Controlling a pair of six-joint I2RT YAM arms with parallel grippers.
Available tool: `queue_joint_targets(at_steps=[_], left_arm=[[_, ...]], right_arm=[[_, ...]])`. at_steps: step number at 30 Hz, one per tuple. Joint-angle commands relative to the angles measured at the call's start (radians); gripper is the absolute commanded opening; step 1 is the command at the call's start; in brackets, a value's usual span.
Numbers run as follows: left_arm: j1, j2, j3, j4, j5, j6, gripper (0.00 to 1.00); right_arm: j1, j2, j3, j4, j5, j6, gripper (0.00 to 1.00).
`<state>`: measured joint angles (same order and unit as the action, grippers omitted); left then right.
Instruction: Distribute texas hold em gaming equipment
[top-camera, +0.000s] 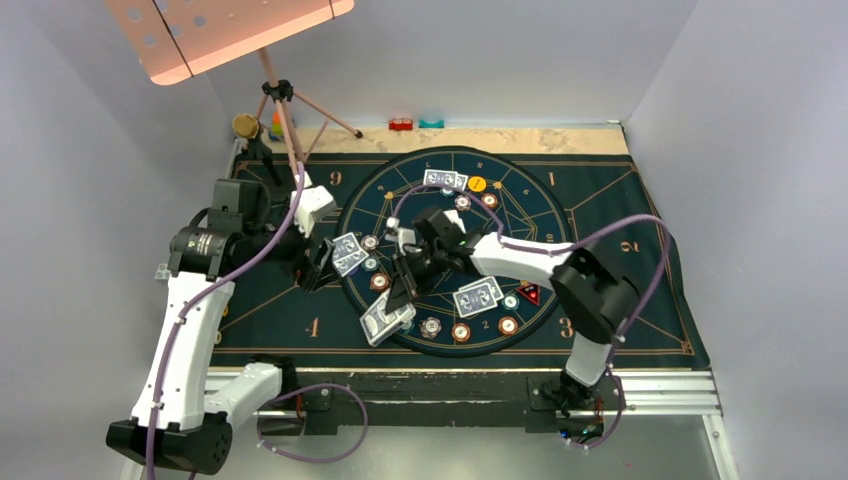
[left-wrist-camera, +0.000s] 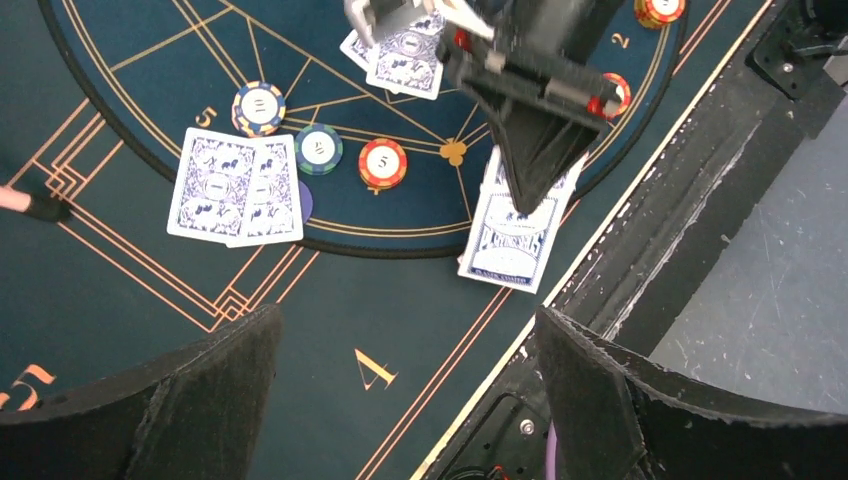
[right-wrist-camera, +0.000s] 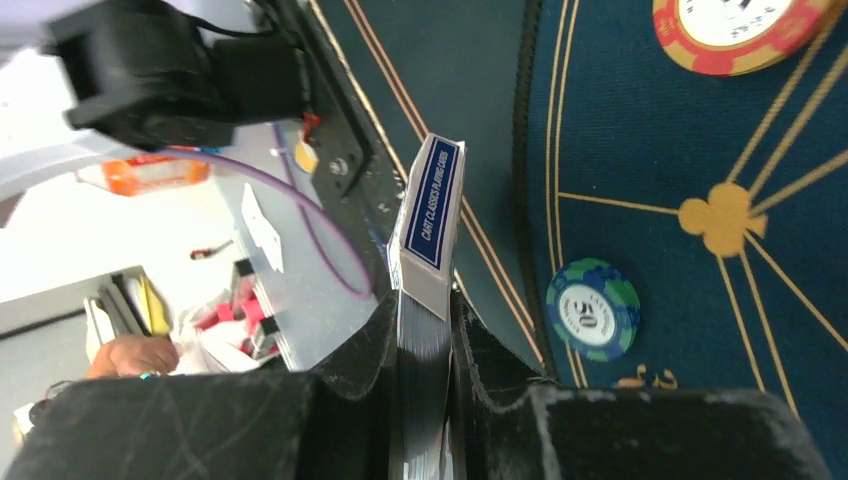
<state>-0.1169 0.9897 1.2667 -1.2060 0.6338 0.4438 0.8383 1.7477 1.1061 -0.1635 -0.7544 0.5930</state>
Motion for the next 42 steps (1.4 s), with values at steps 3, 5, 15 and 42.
queue_joint_targets(at_steps=[3,5,15,42], left_arm=[[0.011,0.008,-0.08,0.116,-0.08,-0.087,0.99],[0.012,0.003,-0.107,0.144,-0.109,-0.103,0.99],[0.013,-0.011,-0.157,0.181,-0.14,-0.12,1.0],[0.013,-0.018,-0.212,0.232,-0.164,-0.07,1.0]], right_arm=[[0.098,0.131,0.182,-0.181,0.022,-0.183,0.16],[0.12,0.159,0.216,-0.226,0.049,-0.216,0.17],[0.159,0.223,0.224,-0.257,0.052,-0.247,0.43],[0.199,-0.139,0.245,-0.572,0.532,-0.213,0.51]])
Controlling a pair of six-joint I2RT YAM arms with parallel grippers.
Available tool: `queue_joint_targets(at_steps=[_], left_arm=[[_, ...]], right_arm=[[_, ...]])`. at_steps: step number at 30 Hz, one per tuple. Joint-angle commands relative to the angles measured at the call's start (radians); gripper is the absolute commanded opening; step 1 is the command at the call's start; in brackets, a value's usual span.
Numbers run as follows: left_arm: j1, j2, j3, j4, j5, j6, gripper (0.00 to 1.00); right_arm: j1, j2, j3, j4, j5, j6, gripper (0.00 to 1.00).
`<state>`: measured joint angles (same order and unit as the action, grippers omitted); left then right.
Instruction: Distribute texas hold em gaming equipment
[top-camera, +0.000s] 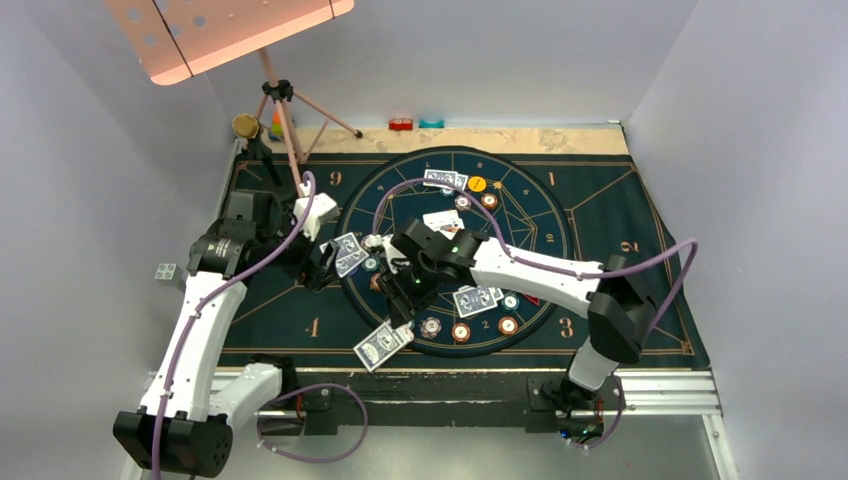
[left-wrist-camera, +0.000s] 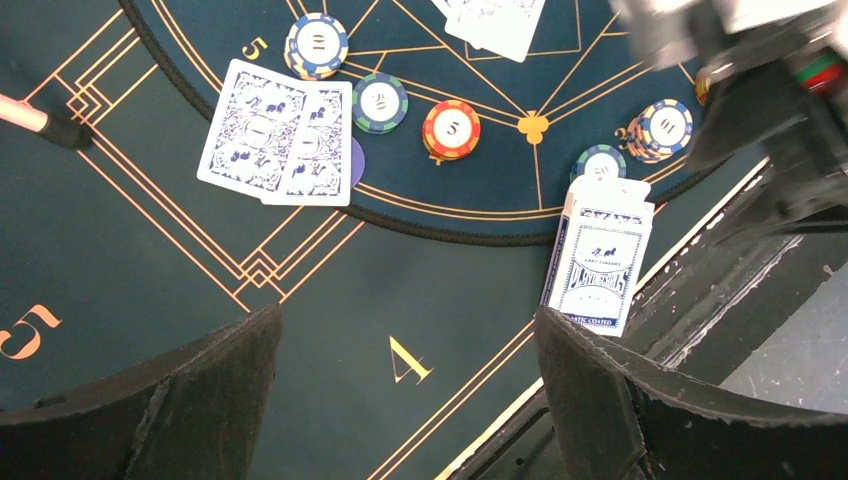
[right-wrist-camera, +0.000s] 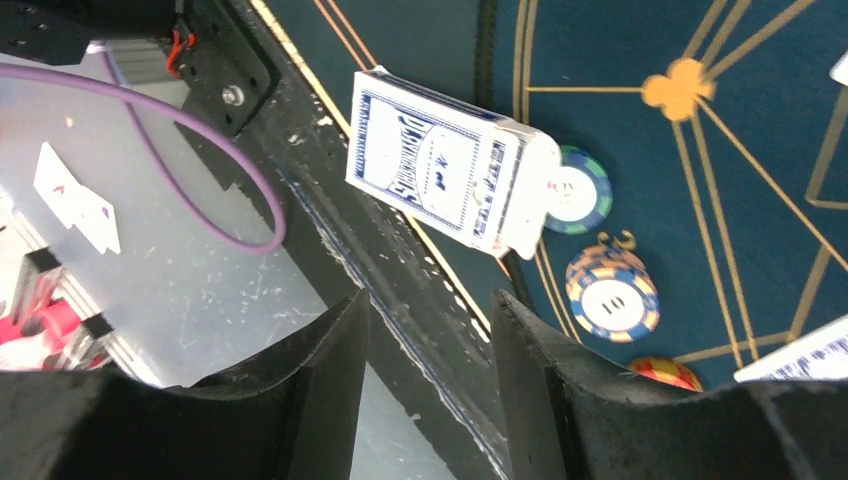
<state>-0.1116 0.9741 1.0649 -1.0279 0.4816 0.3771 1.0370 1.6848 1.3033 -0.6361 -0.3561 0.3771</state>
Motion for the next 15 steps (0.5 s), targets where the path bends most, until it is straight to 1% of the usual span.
queue_joint_targets(at_steps=[1,2,5,8,13,14,15], left_arm=[[0.007,0.0,-0.015,0.068,-0.024,-0.02,1.0],[0.007,-0.001,-0.021,0.099,-0.041,-0.044,1.0],[0.008,-0.001,-0.049,0.163,-0.061,-0.101,1.0],[0.013,0.023,-0.049,0.197,-0.075,-0.141,1.0],[0.081,0.052,-0.054,0.249,-0.067,-0.178,1.0],[0.104,0.056,-0.058,0.265,-0.06,-0.19,1.0],[0.126,0.063,-0.062,0.285,-0.058,-0.205,0.99]], right_arm=[[-0.003,-0.105,0.065,-0.115,0.191,0.002,0.51],[-0.01,-0.133,0.082,-0.123,0.265,0.003,0.5],[-0.08,-0.22,0.105,-0.119,0.375,0.009,0.51],[-0.232,-0.31,0.078,-0.087,0.414,0.027,0.5],[-0.482,-0.48,-0.03,0.005,0.583,0.067,0.5],[-0.519,-0.52,-0.069,0.047,0.632,0.078,0.53],[-0.548,-0.561,-0.113,0.096,0.708,0.088,0.68]])
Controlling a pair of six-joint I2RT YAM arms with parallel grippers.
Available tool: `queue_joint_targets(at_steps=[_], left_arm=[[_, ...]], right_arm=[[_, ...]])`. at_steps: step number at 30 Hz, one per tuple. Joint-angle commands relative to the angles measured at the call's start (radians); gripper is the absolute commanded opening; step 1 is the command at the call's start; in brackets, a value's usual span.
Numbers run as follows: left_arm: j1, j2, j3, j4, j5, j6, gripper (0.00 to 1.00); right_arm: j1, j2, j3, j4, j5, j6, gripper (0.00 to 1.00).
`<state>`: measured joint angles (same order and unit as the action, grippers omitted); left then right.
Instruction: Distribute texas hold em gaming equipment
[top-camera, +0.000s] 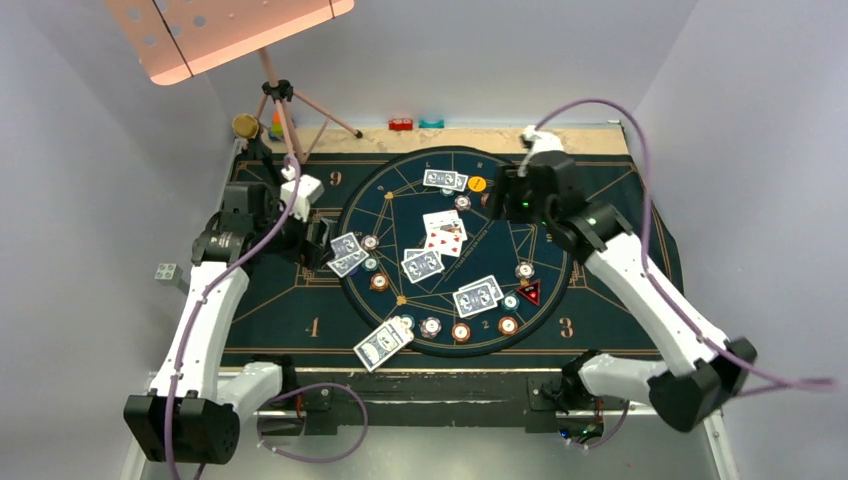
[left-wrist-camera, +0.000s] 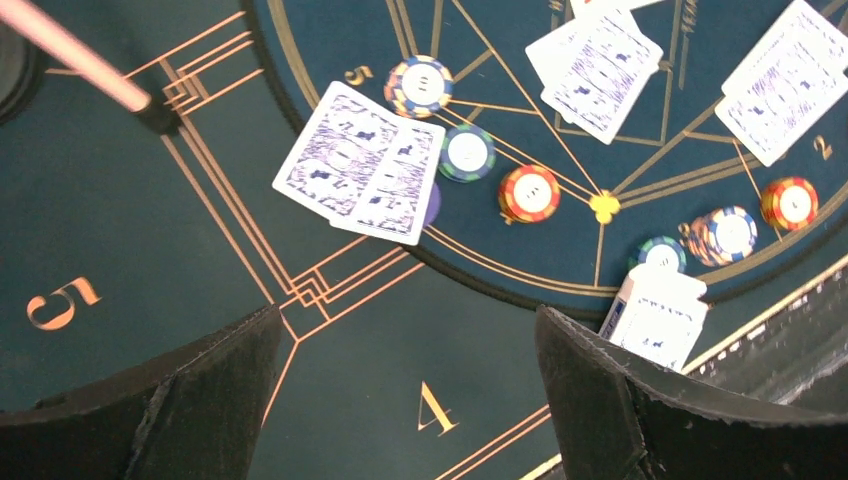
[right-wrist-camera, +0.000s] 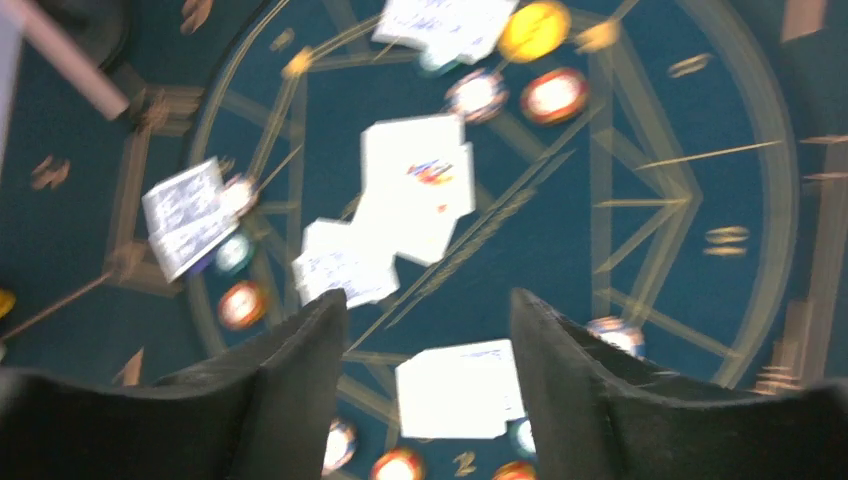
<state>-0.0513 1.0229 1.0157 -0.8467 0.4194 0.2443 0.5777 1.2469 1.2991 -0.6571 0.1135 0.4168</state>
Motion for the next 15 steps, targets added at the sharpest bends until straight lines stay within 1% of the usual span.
queue_joint_targets(at_steps=[1,3,4,6,7,9,10,12,14,15], left_arm=[[0.103,0.022,-0.016,0.124,0.004,-0.089,0.99],[0.155,0.041,-0.025,0.174,-0.013,-0.128,1.0],[0.176,0.053,-0.03,0.197,-0.019,-0.141,1.0],[0.204,0.068,-0.052,0.264,-0.033,-0.167,1.0],[0.211,0.071,-0.072,0.295,-0.042,-0.175,1.0],[0.216,0.072,-0.116,0.371,-0.061,-0.193,1.0],[0.217,0.073,-0.14,0.419,-0.071,-0.203,1.0],[0.217,0.072,-0.201,0.526,-0.08,-0.215,1.0],[0.217,0.073,-0.275,0.655,-0.079,-0.225,1.0],[0.217,0.076,-0.308,0.722,-0.071,-0.228,1.0]], right_arm=[[-0.109,-0.161,-0.171,0.186,0.312,0.043,0.78],[-0.139,-0.229,-0.305,0.362,0.464,-0.019,0.83],[-0.145,-0.24,-0.384,0.434,0.567,-0.057,0.84],[-0.149,-0.231,-0.462,0.565,0.682,-0.161,0.86],[-0.152,-0.215,-0.479,0.603,0.729,-0.198,0.87],[-0.162,-0.176,-0.489,0.619,0.78,-0.219,0.88],[-0.177,-0.153,-0.487,0.612,0.768,-0.209,0.88],[-0.199,-0.118,-0.484,0.597,0.761,-0.147,0.9],[-0.213,-0.091,-0.511,0.645,0.803,-0.149,0.91],[-0.215,-0.079,-0.544,0.722,0.849,-0.173,0.92]])
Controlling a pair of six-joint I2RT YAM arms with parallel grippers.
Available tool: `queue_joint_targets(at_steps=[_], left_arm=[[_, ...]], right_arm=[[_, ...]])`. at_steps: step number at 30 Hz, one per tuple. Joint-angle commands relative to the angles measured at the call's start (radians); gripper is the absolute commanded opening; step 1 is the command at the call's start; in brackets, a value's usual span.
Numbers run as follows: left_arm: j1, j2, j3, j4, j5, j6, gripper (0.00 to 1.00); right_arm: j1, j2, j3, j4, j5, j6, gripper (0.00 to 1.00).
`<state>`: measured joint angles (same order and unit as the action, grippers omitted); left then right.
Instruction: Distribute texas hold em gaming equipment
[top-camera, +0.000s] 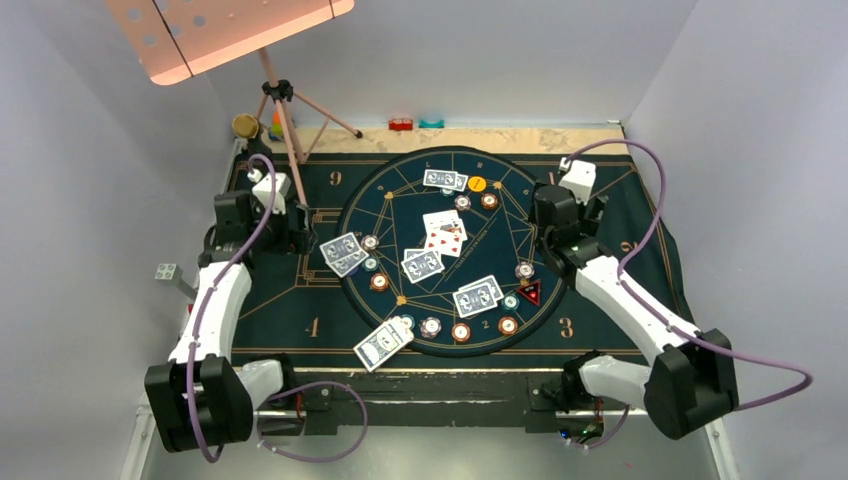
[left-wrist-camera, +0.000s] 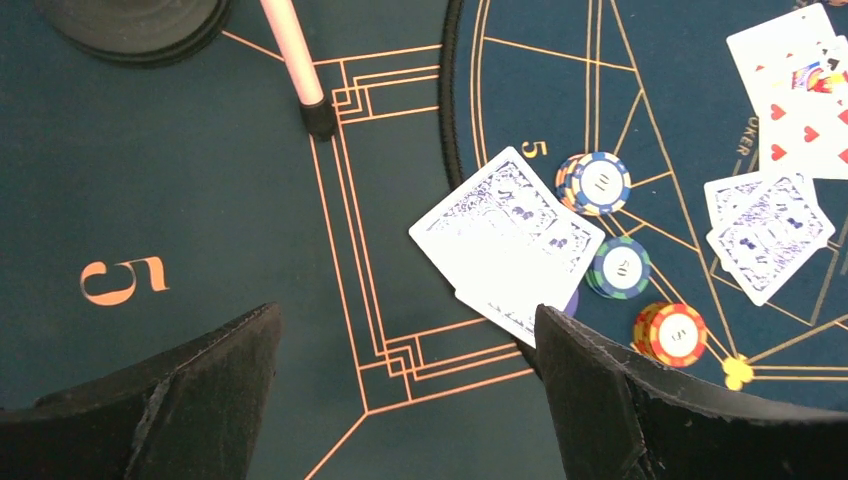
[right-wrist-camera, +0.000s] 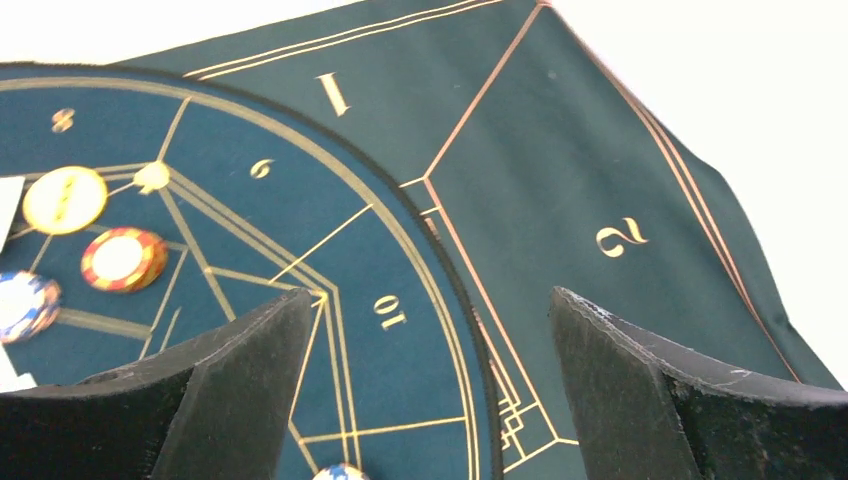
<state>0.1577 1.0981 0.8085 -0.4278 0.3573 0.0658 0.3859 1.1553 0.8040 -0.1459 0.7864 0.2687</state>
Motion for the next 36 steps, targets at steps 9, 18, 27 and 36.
queue_joint_targets(at_steps=[9,18,27,36], left_arm=[[0.008,0.071,-0.303,0.784,0.055,-0.03,1.0],[0.007,0.123,-0.423,1.094,0.065,-0.09,1.0],[-0.026,0.253,-0.512,1.376,0.097,-0.071,1.0],[-0.043,0.268,-0.518,1.418,0.069,-0.052,1.0]], right_arm=[[-0.11,0.11,-0.443,1.108,0.098,-0.251,0.95],[-0.151,0.22,-0.452,1.291,0.03,-0.262,0.97],[-0.239,0.206,-0.482,1.309,-0.205,-0.242,0.98],[-0.28,0.224,-0.633,1.563,-0.384,-0.281,0.98]])
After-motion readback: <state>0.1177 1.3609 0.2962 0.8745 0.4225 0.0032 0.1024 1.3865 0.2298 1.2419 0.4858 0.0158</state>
